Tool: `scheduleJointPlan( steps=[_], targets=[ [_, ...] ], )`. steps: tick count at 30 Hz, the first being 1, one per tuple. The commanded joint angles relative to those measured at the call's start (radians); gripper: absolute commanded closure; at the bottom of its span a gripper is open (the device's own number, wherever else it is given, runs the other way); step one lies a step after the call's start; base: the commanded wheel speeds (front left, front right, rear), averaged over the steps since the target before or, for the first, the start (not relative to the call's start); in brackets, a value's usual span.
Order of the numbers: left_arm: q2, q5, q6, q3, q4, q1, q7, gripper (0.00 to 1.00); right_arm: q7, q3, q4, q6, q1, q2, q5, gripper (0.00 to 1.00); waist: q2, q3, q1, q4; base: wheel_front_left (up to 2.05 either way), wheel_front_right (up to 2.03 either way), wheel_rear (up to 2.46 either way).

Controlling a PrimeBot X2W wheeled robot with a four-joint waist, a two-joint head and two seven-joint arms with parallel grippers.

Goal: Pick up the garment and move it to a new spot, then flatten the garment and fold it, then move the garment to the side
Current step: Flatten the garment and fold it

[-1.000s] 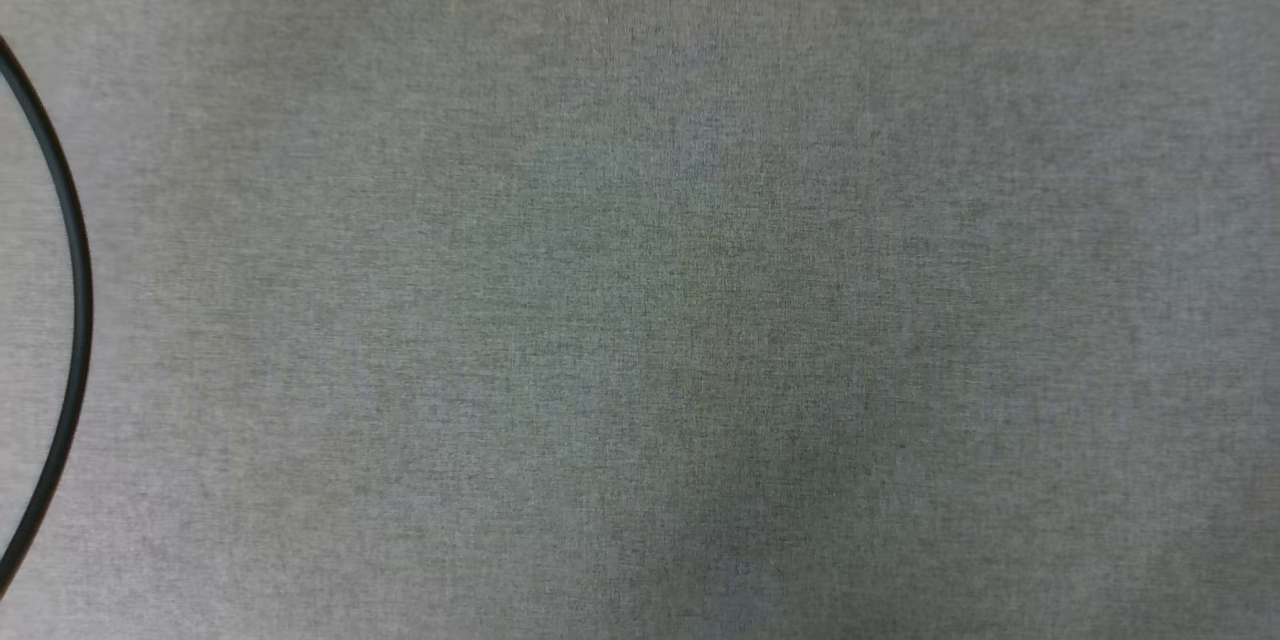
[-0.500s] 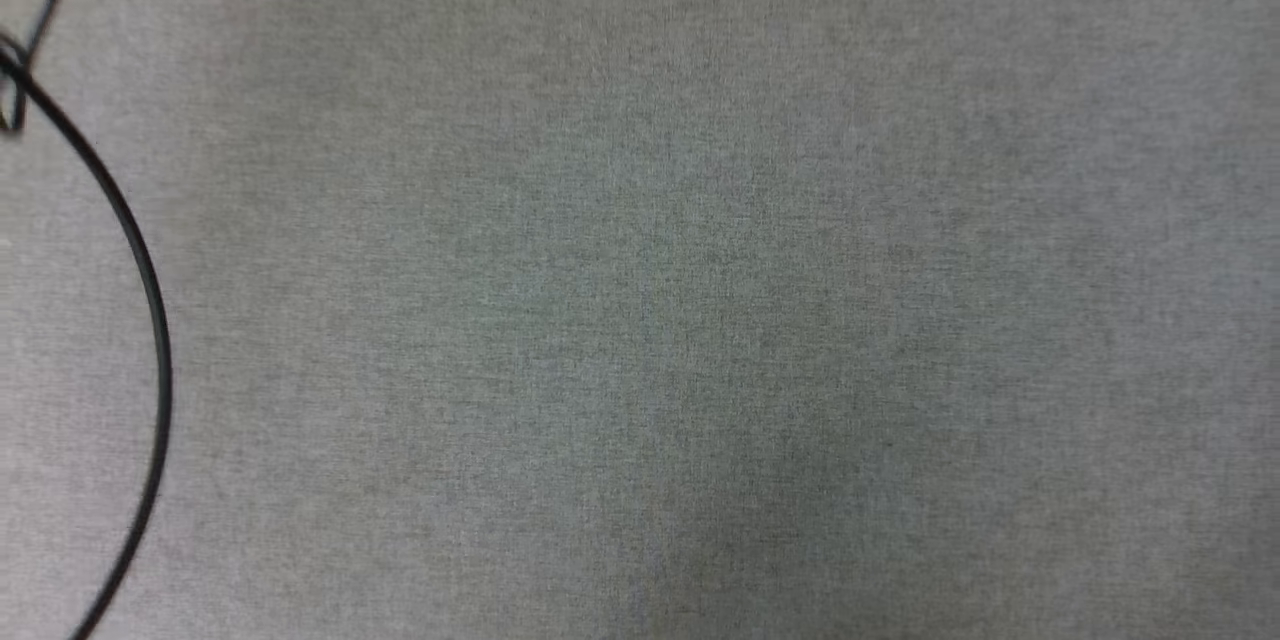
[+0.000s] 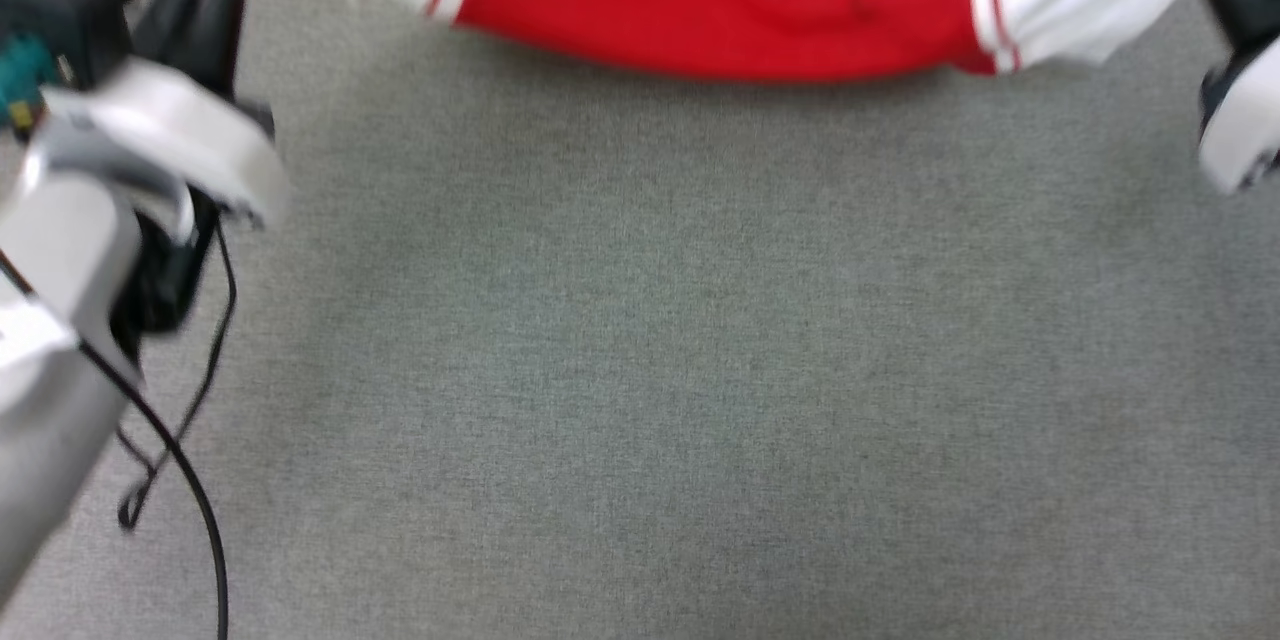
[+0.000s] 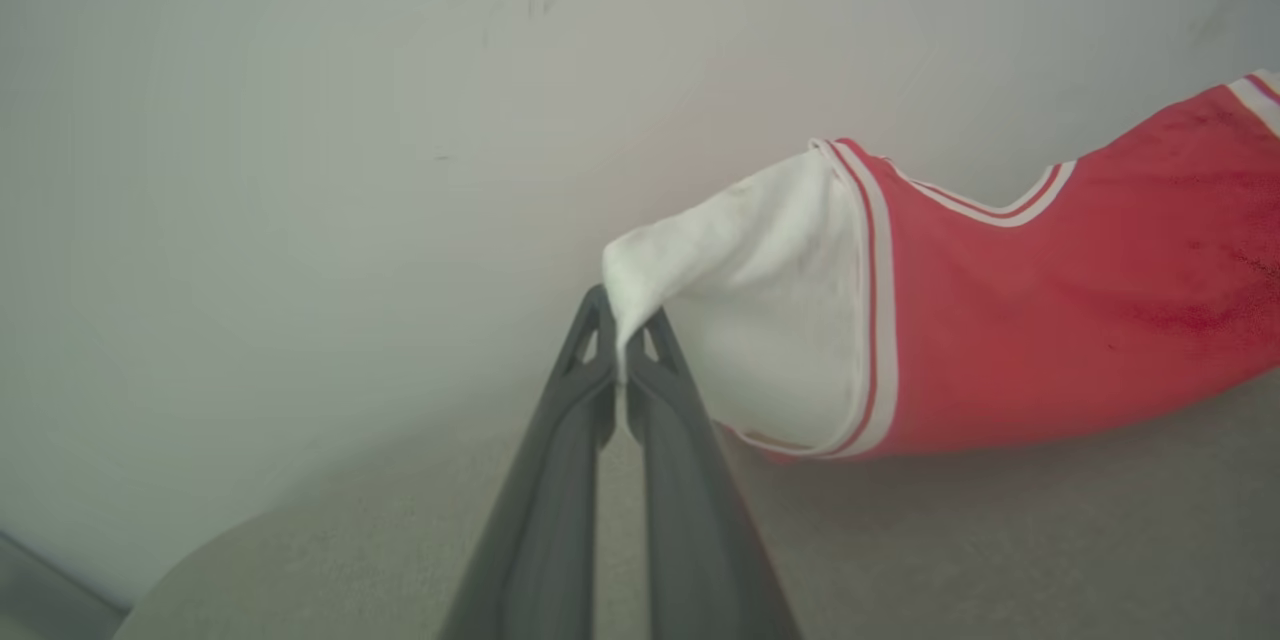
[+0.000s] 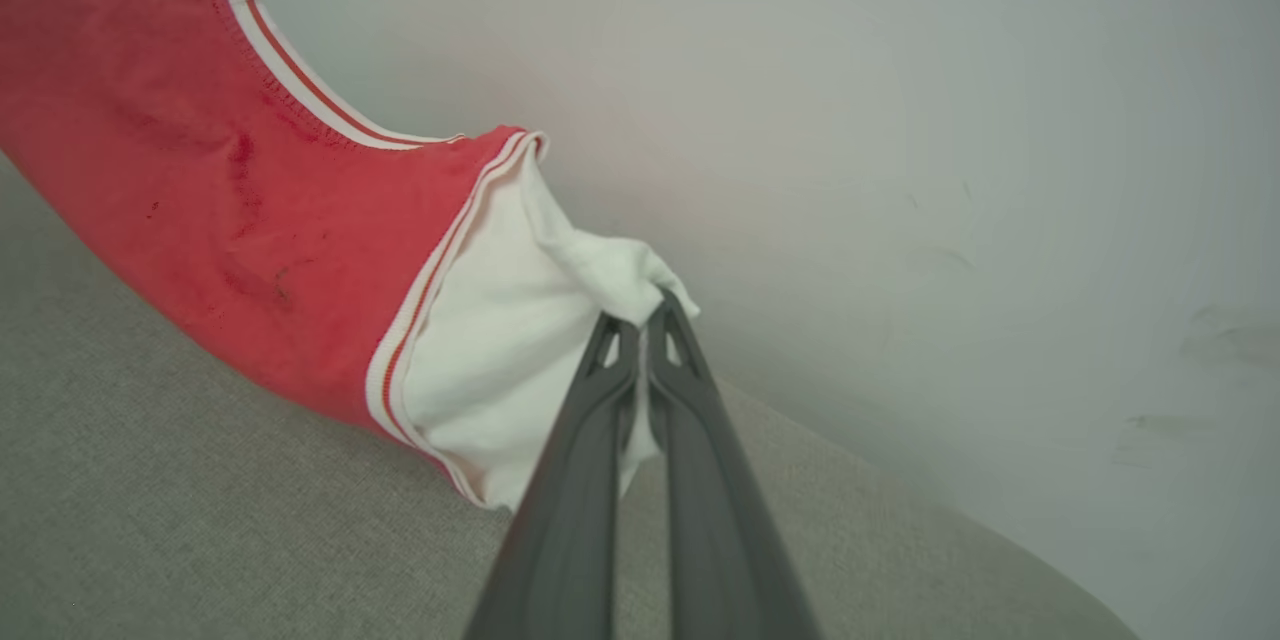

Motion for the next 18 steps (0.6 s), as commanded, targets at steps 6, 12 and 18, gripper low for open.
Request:
scheduleJointPlan(
  steps=[6,12,18],
  targets=[
    [0.038,-0.05,0.064,0.014,-0.11,0.245,-0.007,1.0,0.028,-0.007,-0.075,-0.001,0.205,-0.024,0.016,1.0,0.0,-0.089,0.0001,-0.011,0.0,0.0,0.0],
    [0.058,-0.097,0.106,0.037,-0.171,0.462,-0.006,1.0,0.043,-0.059,-0.117,-0.001,0.421,-0.007,0.042,1.0,0.0,-0.164,0.0001,-0.011,0.0,0.0,0.0],
    [0.048,-0.126,0.138,0.073,-0.186,0.662,-0.006,1.0,0.05,-0.118,-0.125,-0.001,0.613,0.036,0.046,1.0,0.0,-0.242,0.0001,-0.02,0.0,0.0,0.0]
  ],
)
